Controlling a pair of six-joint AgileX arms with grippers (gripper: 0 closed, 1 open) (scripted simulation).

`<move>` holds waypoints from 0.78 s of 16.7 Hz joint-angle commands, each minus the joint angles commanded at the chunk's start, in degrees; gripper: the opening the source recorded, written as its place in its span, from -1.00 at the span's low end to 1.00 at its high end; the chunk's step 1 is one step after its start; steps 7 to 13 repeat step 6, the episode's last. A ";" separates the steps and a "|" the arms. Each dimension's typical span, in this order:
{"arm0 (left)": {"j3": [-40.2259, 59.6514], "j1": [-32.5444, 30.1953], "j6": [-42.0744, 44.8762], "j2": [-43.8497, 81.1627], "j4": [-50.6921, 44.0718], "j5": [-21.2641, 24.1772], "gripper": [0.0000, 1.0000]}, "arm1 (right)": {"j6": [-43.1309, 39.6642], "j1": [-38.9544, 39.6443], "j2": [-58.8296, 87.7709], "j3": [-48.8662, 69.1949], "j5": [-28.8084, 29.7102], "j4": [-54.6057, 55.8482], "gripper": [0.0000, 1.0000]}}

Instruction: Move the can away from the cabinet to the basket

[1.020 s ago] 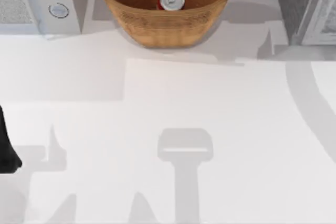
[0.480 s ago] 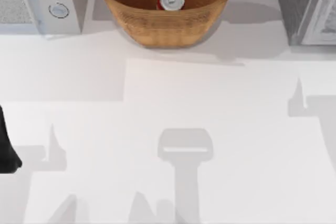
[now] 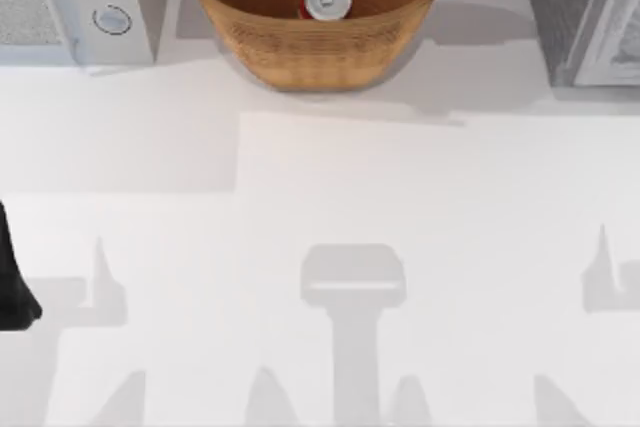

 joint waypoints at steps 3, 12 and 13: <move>0.00 0.00 0.00 0.00 0.00 0.00 1.00 | -0.03 -1.29 -5.12 -6.41 -1.45 1.49 1.00; 0.00 0.00 0.00 0.00 0.00 0.00 1.00 | -0.04 -1.59 -6.25 -7.86 -1.78 1.83 1.00; 0.00 0.00 0.00 0.00 0.00 0.00 1.00 | -0.04 -1.59 -6.25 -7.86 -1.78 1.83 1.00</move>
